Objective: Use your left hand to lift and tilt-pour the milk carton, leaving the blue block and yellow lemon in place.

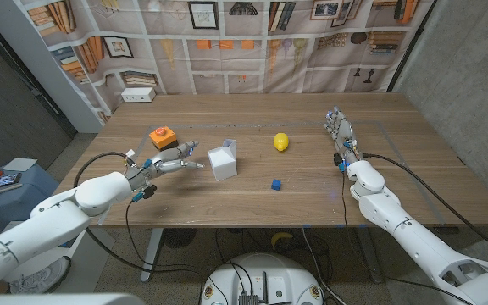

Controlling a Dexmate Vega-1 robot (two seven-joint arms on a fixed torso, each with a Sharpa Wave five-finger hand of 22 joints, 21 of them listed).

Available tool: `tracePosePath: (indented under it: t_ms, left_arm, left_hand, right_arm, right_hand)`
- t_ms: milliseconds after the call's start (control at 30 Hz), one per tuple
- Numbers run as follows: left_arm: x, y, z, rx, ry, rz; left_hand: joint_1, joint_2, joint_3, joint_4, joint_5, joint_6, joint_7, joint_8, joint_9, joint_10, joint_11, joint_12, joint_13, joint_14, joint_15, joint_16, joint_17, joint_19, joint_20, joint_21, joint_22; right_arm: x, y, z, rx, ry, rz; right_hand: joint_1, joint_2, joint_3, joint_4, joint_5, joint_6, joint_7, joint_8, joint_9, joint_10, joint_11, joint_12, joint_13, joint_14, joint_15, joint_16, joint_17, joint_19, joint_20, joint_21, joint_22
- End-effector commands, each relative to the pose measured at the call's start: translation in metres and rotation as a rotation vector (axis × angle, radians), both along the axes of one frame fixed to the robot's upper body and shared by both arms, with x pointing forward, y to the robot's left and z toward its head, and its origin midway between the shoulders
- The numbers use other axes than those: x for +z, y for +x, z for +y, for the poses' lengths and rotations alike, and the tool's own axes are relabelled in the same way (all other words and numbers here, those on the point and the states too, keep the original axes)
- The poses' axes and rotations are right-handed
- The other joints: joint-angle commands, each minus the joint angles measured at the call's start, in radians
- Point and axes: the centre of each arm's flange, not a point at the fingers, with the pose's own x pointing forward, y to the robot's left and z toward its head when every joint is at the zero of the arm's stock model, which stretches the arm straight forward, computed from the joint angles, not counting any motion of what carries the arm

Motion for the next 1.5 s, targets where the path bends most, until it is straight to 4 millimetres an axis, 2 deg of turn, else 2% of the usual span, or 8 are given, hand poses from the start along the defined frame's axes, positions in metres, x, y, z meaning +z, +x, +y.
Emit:
tracePosePath:
  t_ms: [33, 133, 267, 800, 1033, 1333, 1500]
  left_arm:
    - [-0.008, 0.005, -0.004, 0.015, 0.031, 0.008]
    - [-0.010, 0.008, -0.005, 0.024, 0.025, -0.003]
    - [-0.012, 0.012, -0.008, 0.024, 0.033, -0.008]
    - [-0.015, 0.025, -0.023, 0.014, 0.065, -0.041]
    - [-0.014, 0.029, -0.029, 0.014, 0.083, -0.071]
    - [-0.013, 0.035, -0.038, 0.018, 0.097, -0.086]
    - [-0.012, 0.039, -0.041, 0.002, 0.102, -0.085]
  left_hand:
    - [0.016, 0.001, -0.005, -0.001, 0.007, -0.152, 0.001, 0.000, 0.001, -0.160, 0.006, 0.002, 0.001, -0.158, 0.006, -0.004, 0.003, -0.137, 0.012, 0.004, 0.003]
    - [0.020, 0.004, -0.006, -0.001, 0.004, -0.144, -0.001, 0.007, 0.001, -0.142, -0.001, 0.012, 0.001, -0.147, 0.003, 0.003, 0.003, -0.127, 0.015, 0.010, 0.003]
    - [0.026, 0.007, -0.008, -0.002, 0.001, -0.122, 0.001, 0.021, 0.002, -0.121, 0.004, 0.022, 0.002, -0.124, -0.003, 0.012, 0.003, -0.107, 0.018, 0.018, 0.003]
    - [0.039, 0.010, -0.012, -0.003, -0.002, -0.094, -0.003, 0.036, 0.002, -0.085, -0.002, 0.033, 0.002, -0.099, -0.012, 0.017, 0.003, -0.084, 0.015, 0.022, 0.002]
    - [0.052, 0.008, -0.018, -0.004, -0.003, -0.047, -0.004, 0.055, 0.001, -0.041, -0.012, 0.043, 0.001, -0.056, -0.019, 0.024, 0.002, -0.045, 0.007, 0.028, 0.002]
    - [0.062, 0.006, -0.024, -0.004, -0.005, -0.017, -0.003, 0.067, 0.001, -0.011, -0.014, 0.047, 0.001, -0.023, -0.024, 0.027, 0.002, -0.025, -0.005, 0.028, 0.001]
    - [0.076, 0.008, -0.027, -0.004, -0.009, 0.017, -0.004, 0.079, 0.000, 0.029, -0.016, 0.054, 0.000, 0.014, -0.033, 0.030, 0.001, 0.008, -0.012, 0.032, 0.001]
  right_arm:
    - [-0.005, -0.001, -0.002, 0.000, 0.017, -0.011]
    - [-0.007, -0.002, -0.003, -0.001, 0.020, -0.014]
    - [-0.008, -0.004, -0.004, -0.003, 0.021, -0.015]
    - [-0.012, -0.010, -0.008, -0.006, 0.030, -0.027]
    - [-0.014, -0.009, -0.008, 0.000, 0.035, -0.025]
    - [-0.017, -0.009, -0.011, -0.003, 0.046, -0.030]
    - [-0.018, -0.009, -0.014, -0.007, 0.057, -0.035]
  right_hand:
    - [-0.007, 0.007, 0.003, -0.007, 0.005, -0.002, 0.002, -0.001, 0.003, -0.003, 0.003, -0.001, -0.001, -0.007, -0.006, 0.002, 0.002, -0.001, -0.003, 0.006, 0.002]
    - [-0.007, 0.007, 0.003, -0.007, 0.005, -0.001, 0.002, -0.001, 0.003, -0.003, 0.003, -0.001, -0.001, -0.007, -0.005, 0.002, 0.001, -0.001, -0.002, 0.006, 0.002]
    - [-0.008, 0.007, 0.003, -0.007, 0.005, -0.001, 0.002, -0.001, 0.003, -0.004, 0.003, -0.001, -0.001, -0.006, -0.004, 0.003, 0.001, -0.001, -0.002, 0.007, 0.002]
    - [-0.011, 0.007, 0.001, -0.007, 0.004, -0.002, 0.001, -0.001, 0.003, -0.006, 0.004, -0.001, -0.001, -0.009, -0.002, 0.003, -0.001, -0.002, 0.001, 0.007, 0.002]
    - [-0.013, 0.007, 0.001, -0.007, 0.003, -0.002, 0.001, -0.001, 0.003, -0.006, 0.004, 0.000, -0.001, -0.009, 0.001, 0.004, -0.002, -0.002, 0.001, 0.007, 0.002]
    - [-0.014, 0.008, 0.001, -0.007, 0.003, -0.003, 0.000, -0.001, 0.003, -0.007, 0.003, 0.000, -0.001, -0.011, 0.005, 0.005, -0.004, -0.003, 0.004, 0.007, 0.002]
    - [-0.014, 0.008, 0.001, -0.007, 0.003, -0.003, -0.001, -0.001, 0.003, -0.007, 0.003, 0.000, -0.001, -0.012, 0.006, 0.005, -0.004, -0.004, 0.004, 0.008, 0.002]
